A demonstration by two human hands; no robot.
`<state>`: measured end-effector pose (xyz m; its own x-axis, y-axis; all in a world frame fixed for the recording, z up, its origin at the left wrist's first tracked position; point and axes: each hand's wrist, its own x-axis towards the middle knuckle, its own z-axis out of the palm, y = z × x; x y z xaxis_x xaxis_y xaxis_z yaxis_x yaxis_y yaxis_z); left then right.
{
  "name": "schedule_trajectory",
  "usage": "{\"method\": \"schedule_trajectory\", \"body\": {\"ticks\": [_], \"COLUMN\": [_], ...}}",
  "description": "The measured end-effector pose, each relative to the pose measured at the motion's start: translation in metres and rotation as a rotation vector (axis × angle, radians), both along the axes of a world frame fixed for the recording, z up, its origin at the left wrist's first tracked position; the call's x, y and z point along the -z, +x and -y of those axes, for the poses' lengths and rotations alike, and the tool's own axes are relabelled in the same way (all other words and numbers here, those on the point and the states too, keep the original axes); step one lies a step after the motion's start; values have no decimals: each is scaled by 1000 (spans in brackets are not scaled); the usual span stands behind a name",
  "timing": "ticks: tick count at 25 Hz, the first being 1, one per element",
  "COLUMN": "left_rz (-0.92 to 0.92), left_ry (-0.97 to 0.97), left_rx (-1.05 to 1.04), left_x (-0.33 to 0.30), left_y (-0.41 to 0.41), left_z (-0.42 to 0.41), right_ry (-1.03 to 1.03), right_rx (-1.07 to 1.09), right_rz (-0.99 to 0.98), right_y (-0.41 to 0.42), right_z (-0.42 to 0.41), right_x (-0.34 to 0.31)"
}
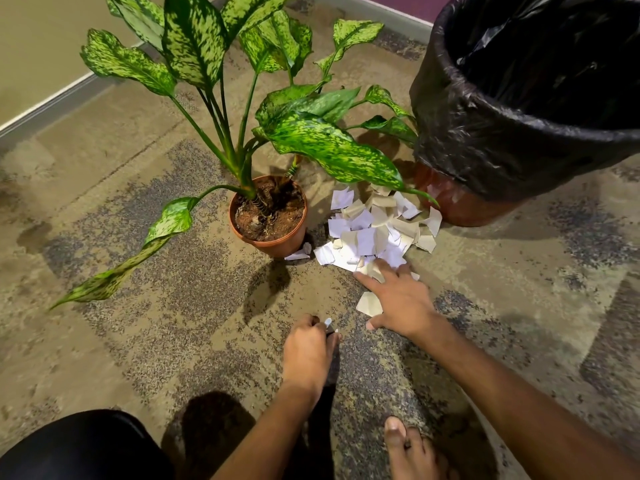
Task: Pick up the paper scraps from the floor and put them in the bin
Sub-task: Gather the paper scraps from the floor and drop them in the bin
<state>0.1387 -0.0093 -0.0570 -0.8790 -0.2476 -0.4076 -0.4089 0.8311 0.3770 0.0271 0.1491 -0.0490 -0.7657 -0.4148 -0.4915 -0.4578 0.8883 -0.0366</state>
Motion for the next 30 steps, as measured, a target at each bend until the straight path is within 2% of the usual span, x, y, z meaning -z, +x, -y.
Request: {"method": "schedule_trajectory", "body": {"ticks": [8, 13, 16, 20, 24, 26, 30], "left_rz": [49, 13, -62, -238, -575, -759, -989], "left_ry": [-63, 53, 152, 183, 118, 106, 193], "left_rx": [114, 17, -45, -18, 225, 352, 346], "left_x": [4, -5, -22, -56, -92, -109, -145], "left_y": [-8, -16, -31, -62, -89, -102, -122], "left_z": [-14, -8, -8, -22, -37, -49, -72], "right_ry": [-167, -229, -309, -567, -828, -886, -827], "right_rx": [45, 208, 287, 419, 468, 479, 552], "right_rz": [-147, -121, -151, -226, -594, -793, -990], "right_y": [-10, -17, -17, -17, -22, -34, -75], "right_z": [2, -18, -27, -20, -29, -43, -69], "right_x": [4, -7, -39, -127, -211, -235, -251]}}
